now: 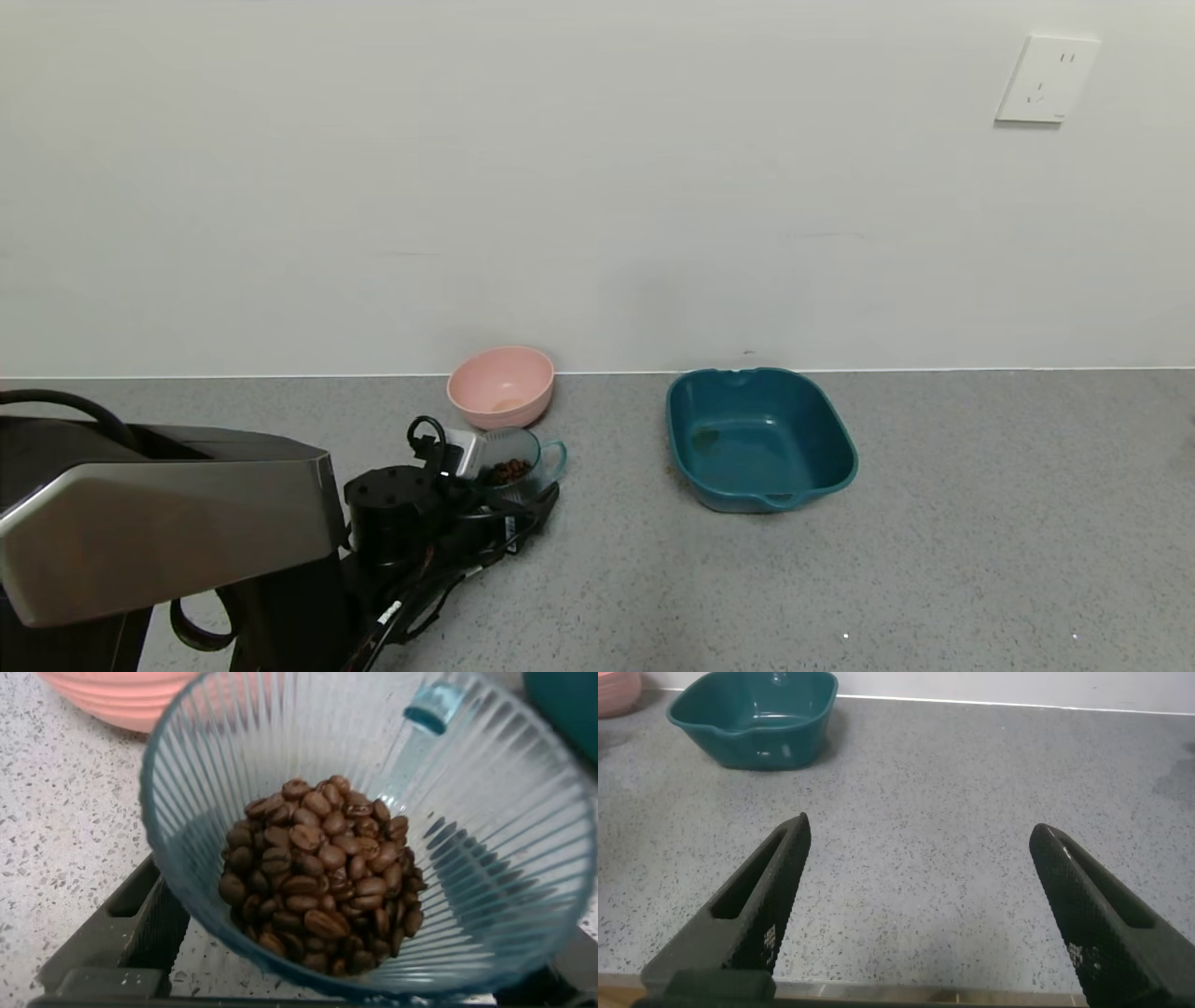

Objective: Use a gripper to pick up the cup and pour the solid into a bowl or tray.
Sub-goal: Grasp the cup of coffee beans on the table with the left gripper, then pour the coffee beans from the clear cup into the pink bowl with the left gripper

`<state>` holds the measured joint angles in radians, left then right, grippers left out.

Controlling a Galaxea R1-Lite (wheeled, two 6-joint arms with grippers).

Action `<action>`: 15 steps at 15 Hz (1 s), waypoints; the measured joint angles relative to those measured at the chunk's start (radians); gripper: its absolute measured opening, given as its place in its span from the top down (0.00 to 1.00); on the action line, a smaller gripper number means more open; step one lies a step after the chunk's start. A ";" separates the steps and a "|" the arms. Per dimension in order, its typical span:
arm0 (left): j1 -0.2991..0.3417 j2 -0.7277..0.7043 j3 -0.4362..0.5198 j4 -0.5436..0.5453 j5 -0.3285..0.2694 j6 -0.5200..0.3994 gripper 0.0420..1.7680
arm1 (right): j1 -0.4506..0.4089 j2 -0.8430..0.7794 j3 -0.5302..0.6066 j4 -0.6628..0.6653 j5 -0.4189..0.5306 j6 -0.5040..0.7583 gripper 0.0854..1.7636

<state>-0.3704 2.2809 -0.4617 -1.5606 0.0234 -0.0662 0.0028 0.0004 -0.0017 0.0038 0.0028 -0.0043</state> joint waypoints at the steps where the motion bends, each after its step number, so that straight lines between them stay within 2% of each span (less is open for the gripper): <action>1: 0.000 0.007 -0.007 0.000 0.002 0.000 0.03 | 0.000 0.000 0.000 0.000 0.000 0.000 0.03; 9: 0.000 0.051 -0.071 0.000 0.021 -0.013 0.03 | 0.000 0.000 0.000 0.000 0.000 0.000 0.03; 15: 0.001 0.055 -0.080 0.000 0.041 -0.014 0.03 | 0.000 0.000 0.000 0.000 0.000 0.000 0.03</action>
<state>-0.3694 2.3360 -0.5417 -1.5606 0.0643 -0.0806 0.0028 0.0004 -0.0017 0.0036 0.0028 -0.0043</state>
